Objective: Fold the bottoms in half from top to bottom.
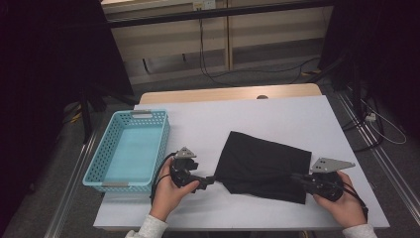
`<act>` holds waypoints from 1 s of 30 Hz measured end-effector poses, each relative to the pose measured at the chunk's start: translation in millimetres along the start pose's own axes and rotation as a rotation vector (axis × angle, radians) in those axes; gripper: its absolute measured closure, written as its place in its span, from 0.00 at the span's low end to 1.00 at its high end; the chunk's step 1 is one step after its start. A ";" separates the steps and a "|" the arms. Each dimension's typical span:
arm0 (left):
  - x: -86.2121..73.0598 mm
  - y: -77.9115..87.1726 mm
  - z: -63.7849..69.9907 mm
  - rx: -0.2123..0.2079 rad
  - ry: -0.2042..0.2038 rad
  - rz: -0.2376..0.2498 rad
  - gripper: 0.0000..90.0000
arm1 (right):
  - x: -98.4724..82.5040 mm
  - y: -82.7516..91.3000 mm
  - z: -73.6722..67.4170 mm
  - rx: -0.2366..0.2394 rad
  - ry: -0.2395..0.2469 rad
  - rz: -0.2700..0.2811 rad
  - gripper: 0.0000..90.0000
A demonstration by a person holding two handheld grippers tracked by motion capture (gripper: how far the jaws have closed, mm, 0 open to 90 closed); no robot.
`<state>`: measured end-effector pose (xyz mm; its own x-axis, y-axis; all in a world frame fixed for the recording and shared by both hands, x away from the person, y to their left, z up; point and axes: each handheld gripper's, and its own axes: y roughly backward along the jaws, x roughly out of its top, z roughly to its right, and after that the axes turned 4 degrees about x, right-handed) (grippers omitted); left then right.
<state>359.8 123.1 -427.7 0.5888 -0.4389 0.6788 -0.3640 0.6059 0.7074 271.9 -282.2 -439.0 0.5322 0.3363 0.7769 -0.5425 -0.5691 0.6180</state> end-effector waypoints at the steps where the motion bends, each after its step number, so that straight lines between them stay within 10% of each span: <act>1: 0.0 0.0 -0.1 -0.002 0.000 -0.001 0.14 | -0.1 0.2 0.1 -0.001 -0.001 0.001 0.98; 30: 2.0 -2.2 -2.3 -0.001 -0.001 -0.006 0.14 | -9.6 12.3 1.1 -0.007 -0.016 -0.004 0.98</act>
<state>363.4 122.4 -428.3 0.5904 -0.4432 0.6746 -0.3596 0.6038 0.7114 260.9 -293.3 -439.0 0.5448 0.3266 0.7723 -0.5446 -0.5626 0.6221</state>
